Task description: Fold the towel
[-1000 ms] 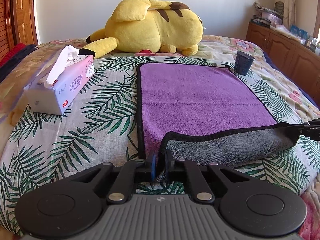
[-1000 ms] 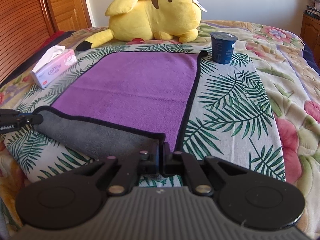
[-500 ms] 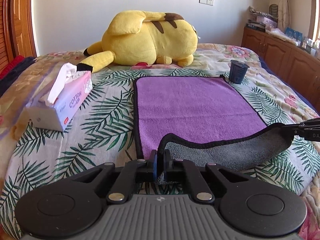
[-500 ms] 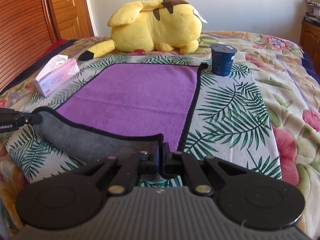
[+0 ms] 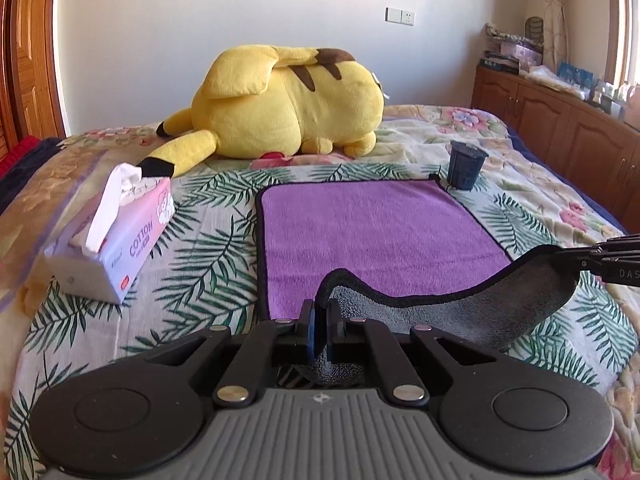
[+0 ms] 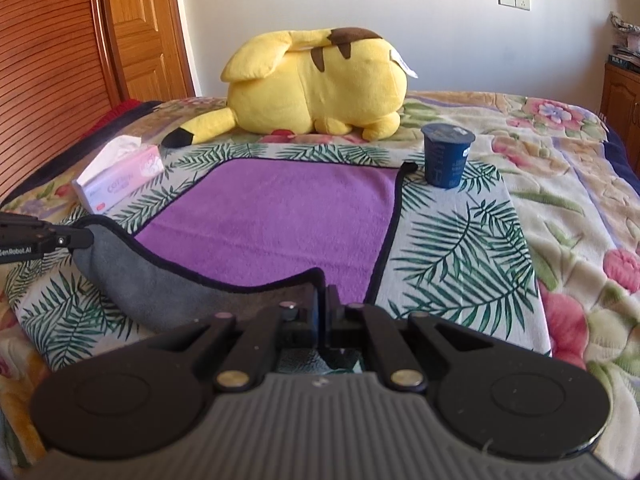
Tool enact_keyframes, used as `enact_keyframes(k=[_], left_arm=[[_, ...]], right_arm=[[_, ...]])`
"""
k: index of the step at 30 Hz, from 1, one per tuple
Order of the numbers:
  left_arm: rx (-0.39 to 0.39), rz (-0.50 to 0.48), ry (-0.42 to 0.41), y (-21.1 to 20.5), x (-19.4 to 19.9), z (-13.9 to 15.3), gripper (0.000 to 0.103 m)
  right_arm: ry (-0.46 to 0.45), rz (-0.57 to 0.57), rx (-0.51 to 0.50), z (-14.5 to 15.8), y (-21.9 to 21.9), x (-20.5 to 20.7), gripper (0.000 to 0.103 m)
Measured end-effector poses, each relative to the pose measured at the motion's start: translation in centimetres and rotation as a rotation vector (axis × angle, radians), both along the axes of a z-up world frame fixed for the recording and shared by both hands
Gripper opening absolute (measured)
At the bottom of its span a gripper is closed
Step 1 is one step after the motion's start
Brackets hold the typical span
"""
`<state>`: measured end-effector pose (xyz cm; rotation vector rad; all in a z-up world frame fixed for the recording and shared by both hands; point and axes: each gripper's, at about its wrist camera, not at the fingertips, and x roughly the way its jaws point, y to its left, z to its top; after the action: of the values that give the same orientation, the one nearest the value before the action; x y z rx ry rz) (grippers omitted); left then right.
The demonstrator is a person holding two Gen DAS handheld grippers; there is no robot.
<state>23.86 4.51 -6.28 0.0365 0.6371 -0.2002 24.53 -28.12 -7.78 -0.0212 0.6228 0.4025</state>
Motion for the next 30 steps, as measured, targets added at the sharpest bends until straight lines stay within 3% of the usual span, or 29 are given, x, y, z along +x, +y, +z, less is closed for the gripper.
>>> enact_keyframes(k=[30], left_arm=[[0.030,-0.047,-0.080,-0.4,3.7,2.6,0.000]], right_arm=[[-0.103,0.029,-0.029,1.6,0.4,2.6,0.003]])
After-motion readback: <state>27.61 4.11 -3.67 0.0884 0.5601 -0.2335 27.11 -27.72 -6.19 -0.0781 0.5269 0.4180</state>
